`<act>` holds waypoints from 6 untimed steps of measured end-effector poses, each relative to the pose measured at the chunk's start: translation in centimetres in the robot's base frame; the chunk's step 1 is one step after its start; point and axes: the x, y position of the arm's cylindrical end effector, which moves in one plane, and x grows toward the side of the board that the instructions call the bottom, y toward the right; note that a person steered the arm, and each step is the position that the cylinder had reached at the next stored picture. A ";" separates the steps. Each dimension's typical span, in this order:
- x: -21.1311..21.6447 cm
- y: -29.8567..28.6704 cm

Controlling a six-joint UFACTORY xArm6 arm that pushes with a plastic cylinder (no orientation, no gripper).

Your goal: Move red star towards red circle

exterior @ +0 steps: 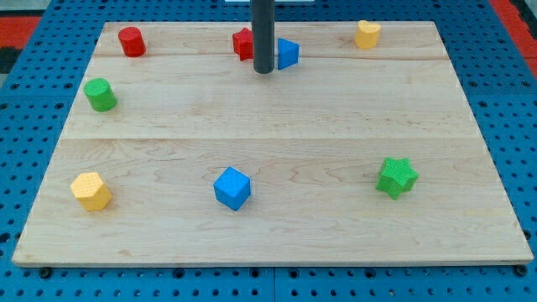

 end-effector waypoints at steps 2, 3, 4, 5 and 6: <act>-4.4 4.2; -6.0 5.6; -5.9 -0.1; -5.5 -1.8; -3.6 -1.6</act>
